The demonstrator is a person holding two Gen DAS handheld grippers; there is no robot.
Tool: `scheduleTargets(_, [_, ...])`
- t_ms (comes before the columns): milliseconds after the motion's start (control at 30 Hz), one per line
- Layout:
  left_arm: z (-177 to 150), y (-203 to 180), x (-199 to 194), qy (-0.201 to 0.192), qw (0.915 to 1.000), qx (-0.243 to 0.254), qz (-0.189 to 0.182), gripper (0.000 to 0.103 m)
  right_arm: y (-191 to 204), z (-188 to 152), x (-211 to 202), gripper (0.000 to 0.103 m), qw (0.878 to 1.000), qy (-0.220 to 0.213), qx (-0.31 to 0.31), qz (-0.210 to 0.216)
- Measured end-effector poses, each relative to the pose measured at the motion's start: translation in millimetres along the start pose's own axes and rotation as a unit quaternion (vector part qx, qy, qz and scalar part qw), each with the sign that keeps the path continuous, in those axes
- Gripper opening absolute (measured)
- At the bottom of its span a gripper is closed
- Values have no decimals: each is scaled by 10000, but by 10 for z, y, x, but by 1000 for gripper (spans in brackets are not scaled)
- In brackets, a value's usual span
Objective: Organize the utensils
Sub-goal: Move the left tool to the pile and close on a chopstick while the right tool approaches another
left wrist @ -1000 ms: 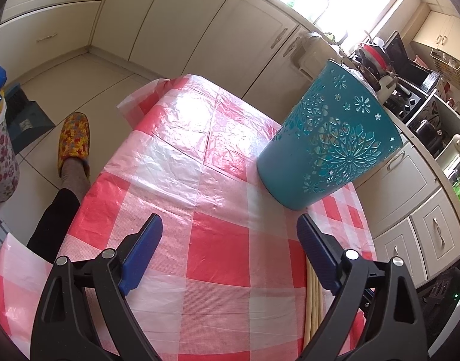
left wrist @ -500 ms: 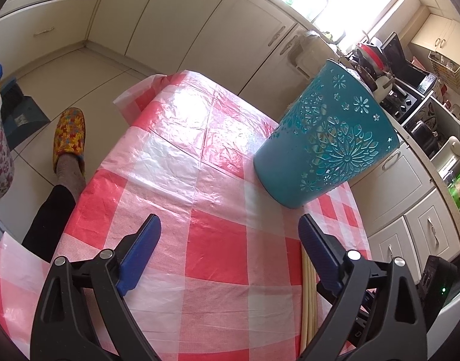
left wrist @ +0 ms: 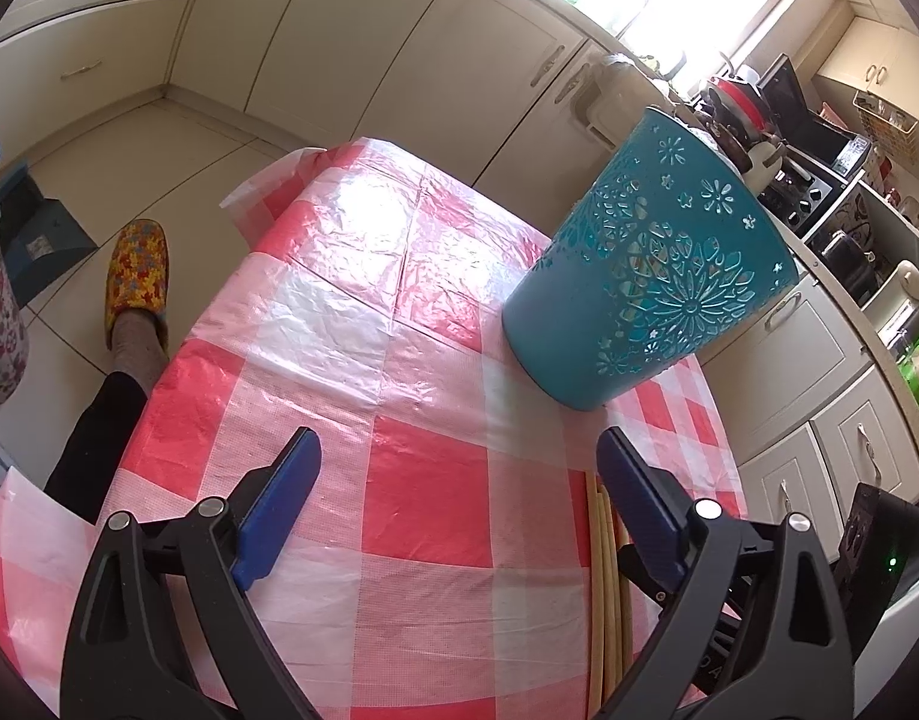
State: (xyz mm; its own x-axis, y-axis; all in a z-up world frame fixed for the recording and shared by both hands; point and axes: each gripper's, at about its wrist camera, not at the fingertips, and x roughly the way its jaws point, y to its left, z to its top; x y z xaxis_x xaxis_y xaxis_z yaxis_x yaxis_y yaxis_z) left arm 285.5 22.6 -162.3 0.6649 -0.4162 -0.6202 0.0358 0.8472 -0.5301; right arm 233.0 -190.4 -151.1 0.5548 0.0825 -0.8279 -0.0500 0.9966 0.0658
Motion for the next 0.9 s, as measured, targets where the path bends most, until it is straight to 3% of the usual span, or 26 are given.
scheduleTargets(100, [-6,-27,5,22,10000,48,30,89,5,-15,-16,31,9998,27,-199,-45])
scheduleTargets(167, [-15,-90,31,116,9997,203,99,89,-44,-18,-24,17,9998,56,-207,40])
scheduleTargets(300, [-77,-356,149,593,9933,984,125,89,-196,-12,-26,12,9992,128,-291,257])
scheduleTargets(400, [-195,-620,247,936,9810,1694,162,89,-232,-41,-52,12,9971,131,-666,352])
scheduleTargets(500, [-265,-768,302,1072,9714,2095,331,89,-312,-80,-69,11,9968,43,-604,529])
scheduleTargets(667, [-436,-988,389,1271,9426,2981,802,89,-364,-81,-85,12,9966,45,-472,671])
scheduleTargets(767, [-457,-1017,380,1294,9423,2996,751,88,-379,-80,-90,13,9967,42,-386,713])
scheduleTargets(900, [-417,-944,322,1269,9529,2720,432,88,-394,-74,-87,18,9962,39,-281,826])
